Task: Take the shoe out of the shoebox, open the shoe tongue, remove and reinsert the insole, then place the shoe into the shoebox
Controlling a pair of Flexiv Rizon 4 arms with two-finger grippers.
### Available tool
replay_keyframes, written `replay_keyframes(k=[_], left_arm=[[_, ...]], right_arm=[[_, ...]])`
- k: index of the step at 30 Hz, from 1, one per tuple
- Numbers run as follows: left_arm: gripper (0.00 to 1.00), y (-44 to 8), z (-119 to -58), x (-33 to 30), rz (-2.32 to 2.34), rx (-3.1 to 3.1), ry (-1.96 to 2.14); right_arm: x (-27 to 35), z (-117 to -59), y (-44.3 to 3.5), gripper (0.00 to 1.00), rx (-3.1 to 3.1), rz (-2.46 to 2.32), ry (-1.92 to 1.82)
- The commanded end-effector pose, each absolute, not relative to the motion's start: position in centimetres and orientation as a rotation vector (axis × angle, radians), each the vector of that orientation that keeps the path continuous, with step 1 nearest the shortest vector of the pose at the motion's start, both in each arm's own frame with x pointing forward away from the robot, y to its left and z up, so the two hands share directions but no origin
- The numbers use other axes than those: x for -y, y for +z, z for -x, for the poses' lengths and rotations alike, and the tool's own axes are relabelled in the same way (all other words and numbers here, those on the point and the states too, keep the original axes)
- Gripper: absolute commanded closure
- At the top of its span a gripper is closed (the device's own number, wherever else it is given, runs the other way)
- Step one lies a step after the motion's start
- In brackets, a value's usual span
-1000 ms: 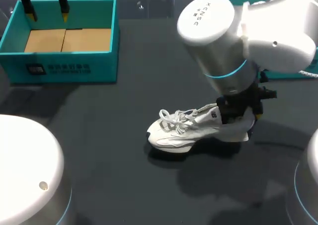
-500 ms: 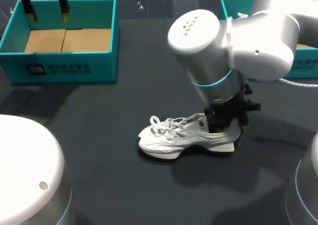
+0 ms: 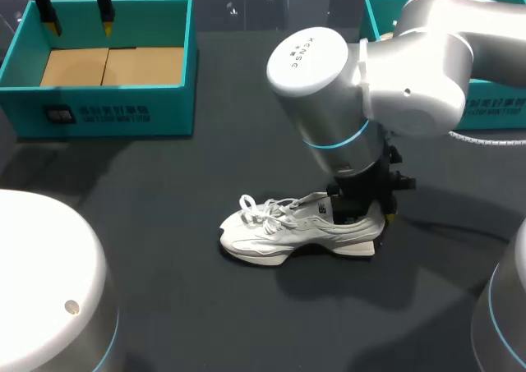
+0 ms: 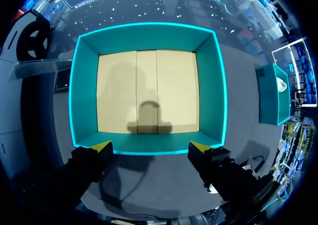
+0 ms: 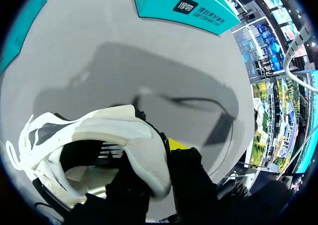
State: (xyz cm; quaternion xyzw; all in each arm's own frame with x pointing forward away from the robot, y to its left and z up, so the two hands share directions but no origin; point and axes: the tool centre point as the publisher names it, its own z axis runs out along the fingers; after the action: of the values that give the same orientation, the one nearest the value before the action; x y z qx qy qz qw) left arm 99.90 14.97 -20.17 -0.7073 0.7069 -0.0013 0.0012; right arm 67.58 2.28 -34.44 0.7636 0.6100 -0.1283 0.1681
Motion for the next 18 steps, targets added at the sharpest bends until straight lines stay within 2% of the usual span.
replay_keyframes(k=[1,18], left_arm=[[0.0,-20.1,-99.9,-15.0,2.221,-2.22,-0.003],[0.0,-20.1,-99.9,-15.0,2.221,-2.22,-0.003]], right_arm=[[-2.6,-67.8,-35.2,1.0,-1.733,-2.178,-0.365],[-3.3,-68.7,-37.1,1.0,-1.851,-2.154,-0.34]])
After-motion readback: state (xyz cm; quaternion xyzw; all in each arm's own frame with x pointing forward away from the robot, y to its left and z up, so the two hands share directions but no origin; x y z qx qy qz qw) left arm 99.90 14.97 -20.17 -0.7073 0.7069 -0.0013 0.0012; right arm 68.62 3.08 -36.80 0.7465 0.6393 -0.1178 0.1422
